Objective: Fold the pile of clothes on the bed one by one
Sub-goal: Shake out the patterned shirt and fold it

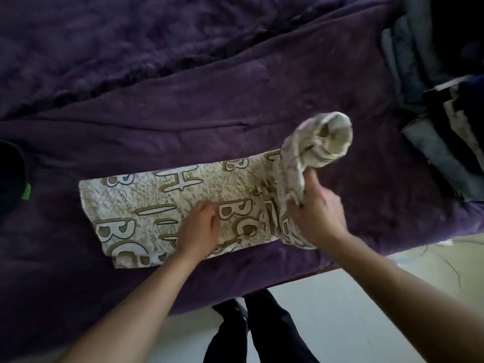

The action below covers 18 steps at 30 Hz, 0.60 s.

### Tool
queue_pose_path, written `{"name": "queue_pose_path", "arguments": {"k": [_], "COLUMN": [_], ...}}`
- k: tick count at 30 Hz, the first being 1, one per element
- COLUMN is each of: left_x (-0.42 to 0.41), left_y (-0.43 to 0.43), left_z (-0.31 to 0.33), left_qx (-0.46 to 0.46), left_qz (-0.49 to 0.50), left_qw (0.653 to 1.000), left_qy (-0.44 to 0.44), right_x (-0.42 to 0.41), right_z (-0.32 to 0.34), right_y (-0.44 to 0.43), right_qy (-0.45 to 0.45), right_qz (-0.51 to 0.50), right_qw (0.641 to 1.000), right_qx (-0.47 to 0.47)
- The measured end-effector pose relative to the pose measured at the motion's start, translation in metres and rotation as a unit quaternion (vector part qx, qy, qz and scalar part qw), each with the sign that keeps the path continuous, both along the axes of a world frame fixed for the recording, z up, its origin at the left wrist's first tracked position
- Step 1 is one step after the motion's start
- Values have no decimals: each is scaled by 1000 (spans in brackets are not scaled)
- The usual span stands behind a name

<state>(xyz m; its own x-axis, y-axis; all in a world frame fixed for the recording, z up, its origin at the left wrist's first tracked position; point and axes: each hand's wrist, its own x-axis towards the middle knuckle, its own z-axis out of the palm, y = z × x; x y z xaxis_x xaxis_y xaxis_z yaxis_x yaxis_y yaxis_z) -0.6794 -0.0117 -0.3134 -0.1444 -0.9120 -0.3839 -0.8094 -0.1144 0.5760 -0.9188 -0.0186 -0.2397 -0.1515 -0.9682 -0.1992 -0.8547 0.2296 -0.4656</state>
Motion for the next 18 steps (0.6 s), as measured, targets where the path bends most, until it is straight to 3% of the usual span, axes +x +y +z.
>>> {"name": "queue_pose_path", "arguments": {"k": [3,6,8,10,12,15,18], "left_x": [48,77,84,80,68,39,24], "left_y": [18,36,43,42,35,20,2], "left_z": [8,7,5,4,4,0,-17], "left_qx": [14,17,6,-31,-81,-113,-16], "left_qz": [84,131,146,138,93,-8,-32], "left_qw": [996,990,988,988,990,987,991], "left_qy": [-31,-48,-53,-56,-73,-111,-126], "right_x": [64,113,122,111,90,48,27], "right_z": [-17,-59,-76,-80,-78,-75,-85], "right_y": [0,9,11,10,7,-1,-12], "right_qy": [50,86,57,-4,-41,21,32], "right_qz": [128,252,274,246,191,111,16], "right_qw": [988,938,915,933,971,994,996], "right_qx": [63,220,291,264,138,-4,83]}}
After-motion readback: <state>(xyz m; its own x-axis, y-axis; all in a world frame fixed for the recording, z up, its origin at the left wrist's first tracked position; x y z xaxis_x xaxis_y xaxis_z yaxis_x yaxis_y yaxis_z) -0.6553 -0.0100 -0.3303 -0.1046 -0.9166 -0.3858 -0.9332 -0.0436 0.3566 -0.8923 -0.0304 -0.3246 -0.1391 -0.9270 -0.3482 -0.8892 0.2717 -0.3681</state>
